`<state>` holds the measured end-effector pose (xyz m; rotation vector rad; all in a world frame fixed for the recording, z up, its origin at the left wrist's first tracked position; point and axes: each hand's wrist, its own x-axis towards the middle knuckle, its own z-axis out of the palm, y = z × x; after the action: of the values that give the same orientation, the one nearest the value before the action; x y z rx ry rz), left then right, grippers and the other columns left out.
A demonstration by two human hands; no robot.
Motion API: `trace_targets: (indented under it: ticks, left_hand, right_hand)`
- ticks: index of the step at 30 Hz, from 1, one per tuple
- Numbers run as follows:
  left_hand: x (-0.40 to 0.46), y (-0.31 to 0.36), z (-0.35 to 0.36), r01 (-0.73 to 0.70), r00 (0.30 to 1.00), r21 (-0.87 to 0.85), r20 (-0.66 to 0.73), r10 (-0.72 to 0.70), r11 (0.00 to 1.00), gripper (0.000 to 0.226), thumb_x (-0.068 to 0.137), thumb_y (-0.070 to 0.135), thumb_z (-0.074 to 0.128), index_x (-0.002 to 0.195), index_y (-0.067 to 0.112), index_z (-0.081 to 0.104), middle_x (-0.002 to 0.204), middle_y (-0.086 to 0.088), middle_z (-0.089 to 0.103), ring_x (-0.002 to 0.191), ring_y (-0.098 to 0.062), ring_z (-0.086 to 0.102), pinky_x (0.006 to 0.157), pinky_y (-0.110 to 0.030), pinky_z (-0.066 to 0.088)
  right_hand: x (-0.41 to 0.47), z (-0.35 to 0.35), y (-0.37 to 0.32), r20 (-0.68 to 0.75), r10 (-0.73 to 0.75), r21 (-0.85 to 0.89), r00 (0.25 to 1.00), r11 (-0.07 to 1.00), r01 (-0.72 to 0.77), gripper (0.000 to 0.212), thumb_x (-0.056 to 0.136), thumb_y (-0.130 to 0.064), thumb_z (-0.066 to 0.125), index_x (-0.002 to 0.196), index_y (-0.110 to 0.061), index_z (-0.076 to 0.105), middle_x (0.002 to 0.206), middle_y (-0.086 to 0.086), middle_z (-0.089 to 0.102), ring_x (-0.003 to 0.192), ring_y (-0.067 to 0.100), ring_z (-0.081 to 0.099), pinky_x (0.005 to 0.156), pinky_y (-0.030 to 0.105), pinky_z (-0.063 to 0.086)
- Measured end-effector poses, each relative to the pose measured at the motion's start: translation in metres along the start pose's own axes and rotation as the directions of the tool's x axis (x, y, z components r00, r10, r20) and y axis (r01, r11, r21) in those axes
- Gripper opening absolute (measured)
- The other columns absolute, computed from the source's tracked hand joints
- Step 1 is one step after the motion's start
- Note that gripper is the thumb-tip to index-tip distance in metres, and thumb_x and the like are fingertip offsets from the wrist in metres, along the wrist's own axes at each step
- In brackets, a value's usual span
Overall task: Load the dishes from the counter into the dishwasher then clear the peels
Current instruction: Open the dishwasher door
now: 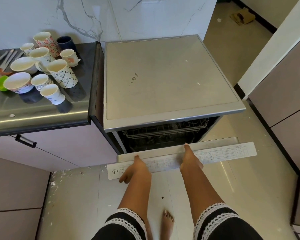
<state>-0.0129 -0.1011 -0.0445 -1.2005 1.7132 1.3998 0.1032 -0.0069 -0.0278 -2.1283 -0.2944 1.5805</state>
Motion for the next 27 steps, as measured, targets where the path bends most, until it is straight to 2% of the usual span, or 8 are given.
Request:
trace_targets:
  ticks: [4,9,12,16,19,22,25,27]
  left_hand:
    - [0.015,0.001,-0.003,0.022,0.998,0.025,0.062,-0.024,0.999,0.114,0.058,0.028,0.089,0.144,0.026,0.016,0.133,-0.017,0.042,0.116,-0.039,0.052,0.093,-0.063,0.047]
    - [0.03,0.005,-0.013,0.062,0.982,0.067,0.172,-0.073,0.996,0.113,0.058,0.018,0.089,0.146,0.023,0.018,0.129,-0.009,0.044,0.115,-0.036,0.05,0.089,-0.065,0.046]
    - [0.029,0.0,-0.025,0.067,0.987,0.071,0.141,-0.076,0.995,0.124,0.054,0.018,0.093,0.148,0.024,0.013,0.133,-0.013,0.044,0.119,-0.039,0.048,0.083,-0.066,0.048]
    - [0.03,-0.017,-0.045,0.089,0.992,0.054,0.088,-0.093,0.995,0.13,0.057,0.019,0.092,0.149,0.021,0.0,0.138,-0.014,0.037,0.124,-0.038,0.044,0.096,-0.063,0.044]
    - [0.032,-0.036,-0.063,0.098,0.99,0.061,0.093,-0.104,0.993,0.131,0.057,0.021,0.092,0.149,0.021,-0.002,0.143,-0.015,0.036,0.127,-0.039,0.043,0.098,-0.063,0.042]
    - [0.046,-0.061,-0.083,0.092,0.992,0.051,0.088,-0.096,0.994,0.134,0.06,0.031,0.092,0.15,0.023,-0.007,0.151,-0.012,0.027,0.135,-0.04,0.035,0.107,-0.061,0.034]
    - [0.055,-0.088,-0.104,0.098,0.98,0.007,0.175,-0.098,0.995,0.125,0.055,0.033,0.093,0.149,0.024,0.011,0.147,-0.011,0.037,0.13,-0.039,0.042,0.104,-0.056,0.04]
    - [0.064,-0.105,-0.112,-0.008,0.996,0.114,0.088,-0.002,0.993,0.132,0.044,0.029,0.096,0.148,0.027,0.015,0.147,-0.016,0.034,0.124,-0.04,0.047,0.096,-0.055,0.048]
  right_hand:
    - [-0.008,0.013,-0.003,-0.107,0.011,-0.011,0.994,1.0,-0.012,0.093,0.061,-0.038,0.089,0.131,-0.009,0.035,0.115,0.013,0.053,0.095,0.024,0.058,0.068,0.032,0.049]
    - [0.007,0.012,0.008,-0.15,-0.017,-0.035,0.989,0.999,0.012,0.098,0.064,-0.026,0.088,0.138,-0.011,0.025,0.107,0.016,0.052,0.091,0.026,0.056,0.082,0.039,0.055]
    - [0.017,-0.002,0.019,-0.115,-0.041,-0.073,0.993,0.997,0.033,0.098,0.064,-0.028,0.087,0.138,-0.011,0.025,0.099,0.016,0.047,0.087,0.028,0.055,0.088,0.045,0.054]
    - [0.06,-0.015,0.043,0.049,-0.016,-0.098,0.999,0.995,0.021,0.097,0.061,-0.032,0.081,0.141,-0.015,0.03,0.119,0.015,0.055,0.102,0.034,0.061,0.088,0.05,0.054]
    - [0.064,-0.035,0.056,0.025,0.024,-0.128,0.999,0.992,-0.021,0.092,0.059,-0.022,0.083,0.135,-0.015,0.031,0.105,0.016,0.06,0.089,0.03,0.065,0.08,0.045,0.057]
    - [0.054,-0.063,0.077,0.033,0.017,-0.137,0.999,0.99,-0.012,0.079,0.064,-0.018,0.083,0.127,-0.013,0.035,0.103,0.016,0.06,0.09,0.028,0.065,0.083,0.045,0.056]
    - [0.071,-0.084,0.101,0.057,0.02,-0.162,0.998,0.987,-0.01,0.07,0.06,-0.02,0.084,0.117,-0.012,0.043,0.099,0.014,0.061,0.088,0.025,0.064,0.082,0.043,0.056]
    - [0.099,-0.094,0.114,0.095,0.031,-0.179,0.995,0.984,-0.014,0.062,0.055,-0.024,0.08,0.109,-0.01,0.052,0.095,0.009,0.063,0.083,0.02,0.065,0.079,0.039,0.056]
